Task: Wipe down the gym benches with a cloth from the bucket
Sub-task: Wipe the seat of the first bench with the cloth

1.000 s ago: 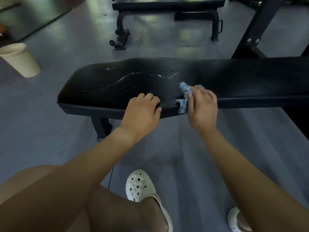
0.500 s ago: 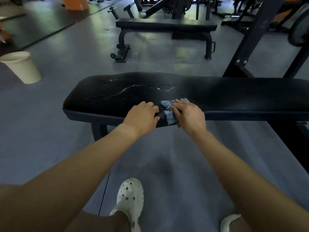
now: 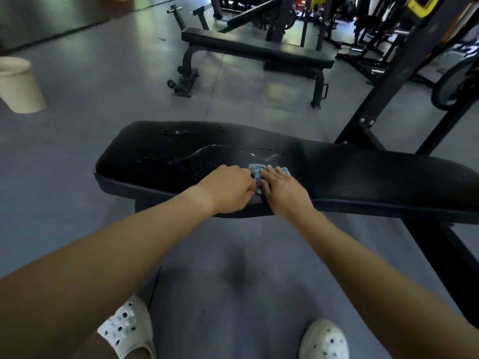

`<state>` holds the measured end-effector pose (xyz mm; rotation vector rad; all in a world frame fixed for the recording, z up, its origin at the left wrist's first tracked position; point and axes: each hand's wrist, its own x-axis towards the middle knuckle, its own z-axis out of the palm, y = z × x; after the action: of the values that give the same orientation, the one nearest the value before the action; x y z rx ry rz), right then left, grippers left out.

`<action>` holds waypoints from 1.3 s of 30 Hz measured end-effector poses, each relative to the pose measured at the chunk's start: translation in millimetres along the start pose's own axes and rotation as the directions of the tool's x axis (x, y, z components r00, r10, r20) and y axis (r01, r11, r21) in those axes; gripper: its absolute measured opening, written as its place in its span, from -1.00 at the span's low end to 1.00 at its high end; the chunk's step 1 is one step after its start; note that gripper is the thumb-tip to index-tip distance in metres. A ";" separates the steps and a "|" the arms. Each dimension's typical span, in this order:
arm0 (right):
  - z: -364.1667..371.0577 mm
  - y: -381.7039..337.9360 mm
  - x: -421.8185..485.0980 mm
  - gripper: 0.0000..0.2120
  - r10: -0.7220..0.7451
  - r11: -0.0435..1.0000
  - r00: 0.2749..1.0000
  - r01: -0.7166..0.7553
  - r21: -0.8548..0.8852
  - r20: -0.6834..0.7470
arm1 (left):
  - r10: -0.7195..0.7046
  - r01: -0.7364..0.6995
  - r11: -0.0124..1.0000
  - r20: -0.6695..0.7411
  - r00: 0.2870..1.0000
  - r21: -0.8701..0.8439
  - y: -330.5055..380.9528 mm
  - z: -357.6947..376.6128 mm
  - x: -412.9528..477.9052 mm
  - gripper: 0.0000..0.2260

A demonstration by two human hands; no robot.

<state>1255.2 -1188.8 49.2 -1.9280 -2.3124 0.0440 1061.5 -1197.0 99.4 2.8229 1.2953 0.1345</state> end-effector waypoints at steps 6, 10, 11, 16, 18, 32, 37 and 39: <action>0.8 44.7 81.9 -0.56 0.089 0.988 0.985 -0.069 -0.138 0.148 | 0.054 -0.059 0.997 -0.087 0.995 -0.056 -28.2 8.6 23.7 -0.78; -3.3 39.9 115.0 -0.57 0.153 0.984 0.980 -0.141 -0.106 0.124 | -0.028 0.019 0.996 -0.107 0.994 -0.084 -53.2 12.0 41.2 -0.71; -1.4 37.0 112.8 -0.56 0.137 0.989 0.985 -0.130 -0.075 0.102 | -0.044 0.036 0.996 -0.100 0.994 -0.082 -57.6 12.2 46.0 -0.68; -5.5 30.2 61.5 -0.53 -0.075 0.996 0.994 0.071 0.052 0.077 | -0.077 0.071 0.996 -0.100 0.992 -0.062 -63.8 11.1 65.8 -0.69; -7.7 34.0 50.8 -0.52 -0.104 0.993 0.991 0.099 0.059 0.089 | -0.076 0.071 0.996 -0.106 0.991 -0.050 -62.7 11.8 70.3 -0.71; -4.3 45.8 100.0 -0.50 0.102 0.994 0.987 -0.105 0.023 0.122 | -0.006 -0.022 0.990 -0.198 0.980 -0.142 -77.4 19.6 79.7 -0.78; -7.5 56.6 81.3 -0.51 -0.040 0.996 0.985 0.026 0.087 0.167 | -0.017 -0.019 0.987 -0.219 0.976 -0.162 -79.7 20.7 87.5 -0.82; -7.0 66.6 97.1 -0.52 0.031 0.996 0.989 -0.044 0.083 0.146 | -0.016 -0.025 0.983 -0.216 0.976 -0.184 -80.2 20.7 88.7 -0.83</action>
<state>1304.2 -1081.8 57.0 -1.9866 -2.3199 0.2922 1060.4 -1077.4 79.3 2.7113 1.2383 0.5480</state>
